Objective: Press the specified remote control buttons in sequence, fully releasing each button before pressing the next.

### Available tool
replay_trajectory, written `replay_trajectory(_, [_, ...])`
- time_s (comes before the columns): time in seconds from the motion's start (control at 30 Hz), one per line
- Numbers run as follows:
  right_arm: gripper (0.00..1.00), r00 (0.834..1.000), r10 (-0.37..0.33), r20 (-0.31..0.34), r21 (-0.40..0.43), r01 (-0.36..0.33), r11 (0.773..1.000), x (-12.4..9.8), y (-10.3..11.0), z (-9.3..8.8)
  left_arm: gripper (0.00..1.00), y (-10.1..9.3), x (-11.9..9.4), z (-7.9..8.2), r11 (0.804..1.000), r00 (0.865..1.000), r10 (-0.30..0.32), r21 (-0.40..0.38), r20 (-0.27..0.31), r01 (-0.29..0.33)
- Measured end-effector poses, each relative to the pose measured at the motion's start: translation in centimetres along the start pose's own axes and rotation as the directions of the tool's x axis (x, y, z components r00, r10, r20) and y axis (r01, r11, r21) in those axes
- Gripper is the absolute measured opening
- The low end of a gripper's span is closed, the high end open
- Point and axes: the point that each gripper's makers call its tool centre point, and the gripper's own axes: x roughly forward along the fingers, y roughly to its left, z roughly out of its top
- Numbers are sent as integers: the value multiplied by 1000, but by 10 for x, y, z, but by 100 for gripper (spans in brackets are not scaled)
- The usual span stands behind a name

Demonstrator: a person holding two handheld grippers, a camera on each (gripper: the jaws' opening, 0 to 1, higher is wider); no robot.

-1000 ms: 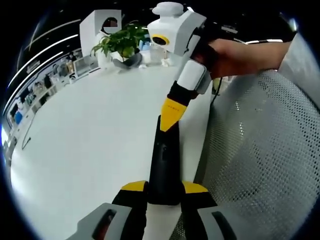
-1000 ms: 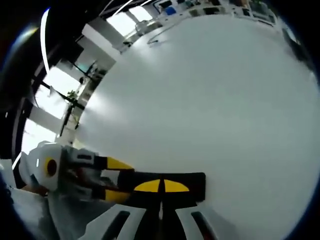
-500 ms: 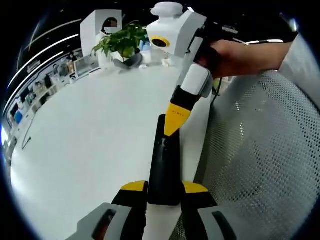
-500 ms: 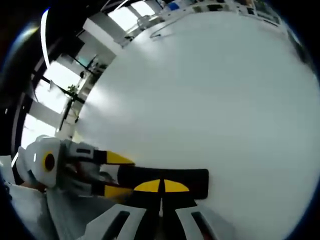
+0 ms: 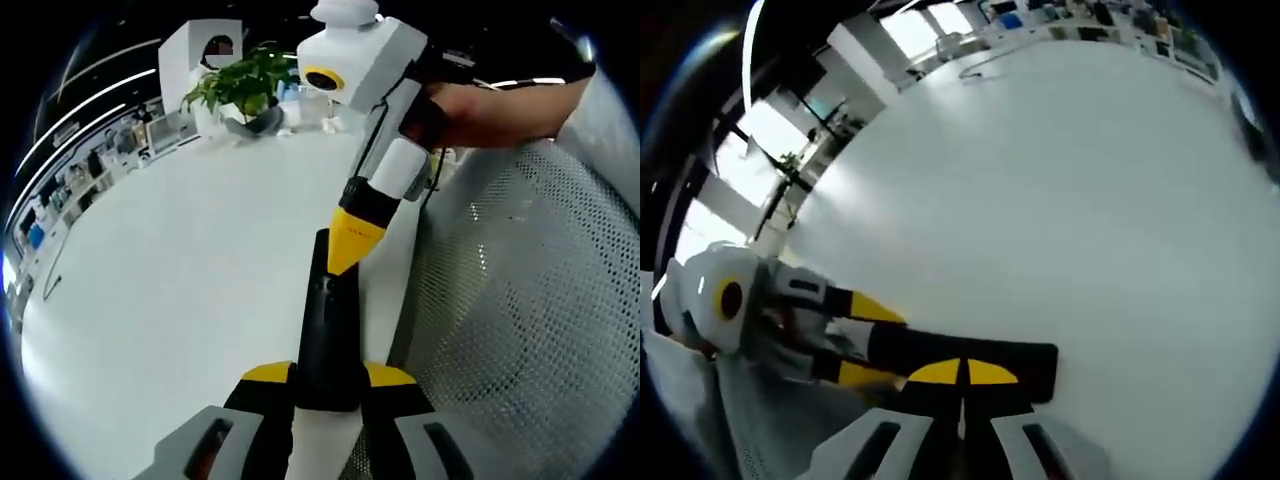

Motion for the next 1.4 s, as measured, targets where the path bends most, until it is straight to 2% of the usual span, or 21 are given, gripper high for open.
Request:
replay_trajectory(0.13, [0, 1000, 1, 1, 2, -1, 1000, 0, -1, 0, 25, 0, 0, 0, 1000, 1000, 0, 0, 0, 0])
replay_trajectory(0.23, [0, 1000, 4, 8, -31, -4, 1000, -1, 1, 0, 25, 0, 0, 0, 1000, 1000, 1, -2, -1, -1])
replay_trajectory(0.57, [0, 1000, 21, -5, 17, -21, 1000, -3, 2, -1, 25, 0, 0, 1, 1000, 1000, 2, -4, -2, -2])
replay_trajectory(0.87, [0, 999, -2, -32, 26, 3, 1000, -7, -2, -7, 25, -1, 0, 1, 1000, 1000, 3, -2, -5, -3])
replay_trajectory(1.13, [0, 999, -23, -38, 11, 24, 1000, -7, -3, -9, 25, -1, 0, 0, 1000, 1000, 3, -1, -5, -3])
replay_trajectory(1.27, [0, 998, -44, -47, -41, 42, 998, -6, -2, -10, 25, -1, 0, 0, 1000, 1000, 1, -1, -5, -1])
replay_trajectory(1.4, [0, 997, -50, -51, -53, 47, 997, -6, -3, -11, 25, -1, 0, 0, 1000, 1000, -2, 3, -5, 2])
